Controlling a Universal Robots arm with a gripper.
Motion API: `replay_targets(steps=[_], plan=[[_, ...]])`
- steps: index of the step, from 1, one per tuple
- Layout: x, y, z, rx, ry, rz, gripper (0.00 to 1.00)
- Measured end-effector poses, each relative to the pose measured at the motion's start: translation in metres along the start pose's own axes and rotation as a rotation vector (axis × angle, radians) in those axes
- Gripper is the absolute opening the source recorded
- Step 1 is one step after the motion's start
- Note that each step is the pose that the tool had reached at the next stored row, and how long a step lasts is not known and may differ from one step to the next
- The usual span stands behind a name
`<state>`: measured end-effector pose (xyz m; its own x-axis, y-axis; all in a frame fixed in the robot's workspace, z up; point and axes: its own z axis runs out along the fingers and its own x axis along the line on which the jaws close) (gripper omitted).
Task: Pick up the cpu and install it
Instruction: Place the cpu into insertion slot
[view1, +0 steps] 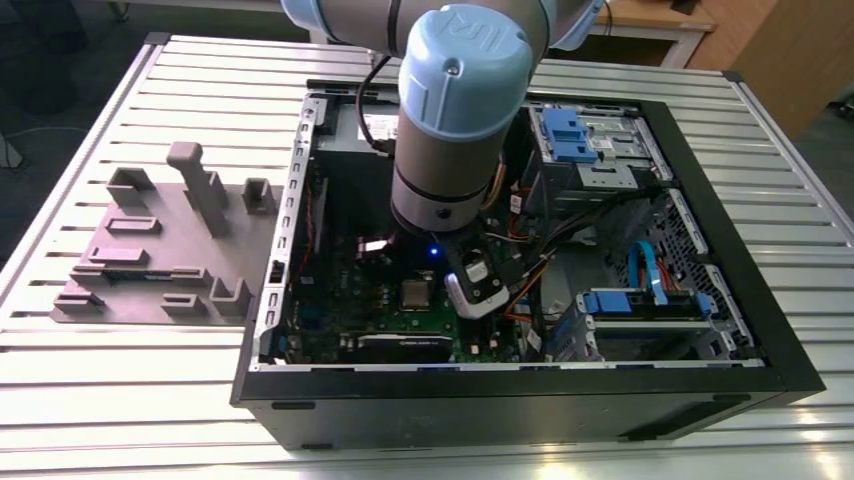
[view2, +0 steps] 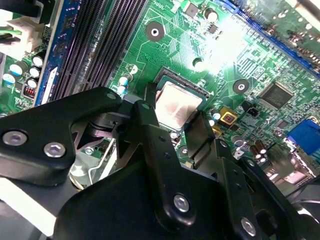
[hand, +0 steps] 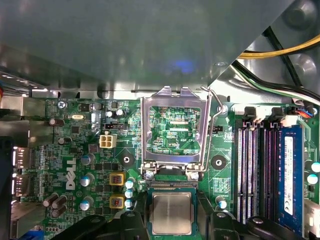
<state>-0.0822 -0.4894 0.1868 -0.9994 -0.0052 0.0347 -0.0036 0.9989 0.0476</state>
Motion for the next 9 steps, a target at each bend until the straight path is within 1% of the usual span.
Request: replay_targets(steps=[5, 6, 9], plan=[[0.0001, 0.0, 0.0005, -0.0002, -0.0003, 0.0, 0.48], [0.0, 0.0, 0.0006, -0.0001, -0.0006, 0.0, 0.55], [-0.0001, 0.0, 0.001, -0.0002, -0.0011, 0.0, 0.55]])
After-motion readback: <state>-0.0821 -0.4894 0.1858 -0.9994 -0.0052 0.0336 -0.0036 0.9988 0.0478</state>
